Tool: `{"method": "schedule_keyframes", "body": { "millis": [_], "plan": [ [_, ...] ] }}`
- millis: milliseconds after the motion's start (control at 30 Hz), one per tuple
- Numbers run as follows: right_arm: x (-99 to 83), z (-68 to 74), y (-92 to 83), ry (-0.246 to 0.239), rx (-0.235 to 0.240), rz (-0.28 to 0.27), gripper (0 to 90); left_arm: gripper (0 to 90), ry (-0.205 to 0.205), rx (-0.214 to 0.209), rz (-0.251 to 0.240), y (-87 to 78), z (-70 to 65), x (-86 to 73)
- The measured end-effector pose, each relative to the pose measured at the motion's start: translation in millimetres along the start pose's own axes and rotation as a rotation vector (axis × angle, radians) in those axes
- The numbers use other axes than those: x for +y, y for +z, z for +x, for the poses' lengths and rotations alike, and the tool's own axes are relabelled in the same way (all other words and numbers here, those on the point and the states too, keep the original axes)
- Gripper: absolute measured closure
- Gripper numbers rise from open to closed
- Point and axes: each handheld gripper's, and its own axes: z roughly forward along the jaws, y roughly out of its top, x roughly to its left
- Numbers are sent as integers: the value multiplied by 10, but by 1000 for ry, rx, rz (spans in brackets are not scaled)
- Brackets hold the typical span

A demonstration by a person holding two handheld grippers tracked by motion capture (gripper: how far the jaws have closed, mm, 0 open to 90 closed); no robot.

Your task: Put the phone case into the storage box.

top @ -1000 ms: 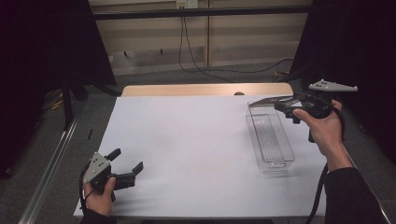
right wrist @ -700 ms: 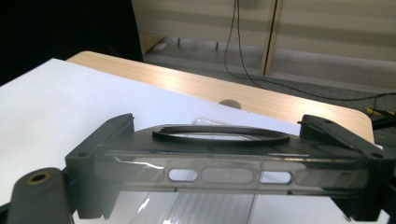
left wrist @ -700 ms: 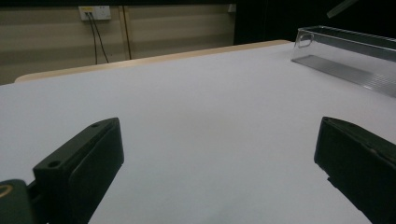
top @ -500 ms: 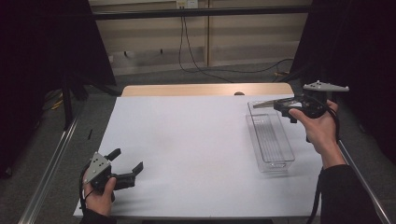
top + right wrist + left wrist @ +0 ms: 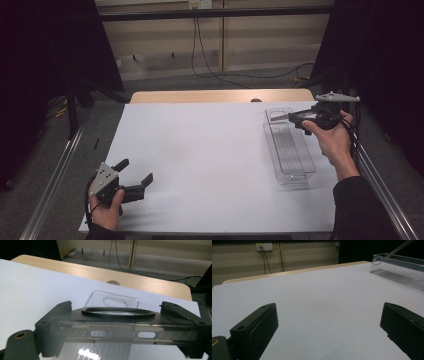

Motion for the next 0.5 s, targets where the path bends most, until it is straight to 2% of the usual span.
{"method": "schedule_keyframes", "body": {
  "millis": [500],
  "plan": [
    [-56,133,185,30,-87,28,116,16,1,1,-4,-3,5,0]
  ]
}}
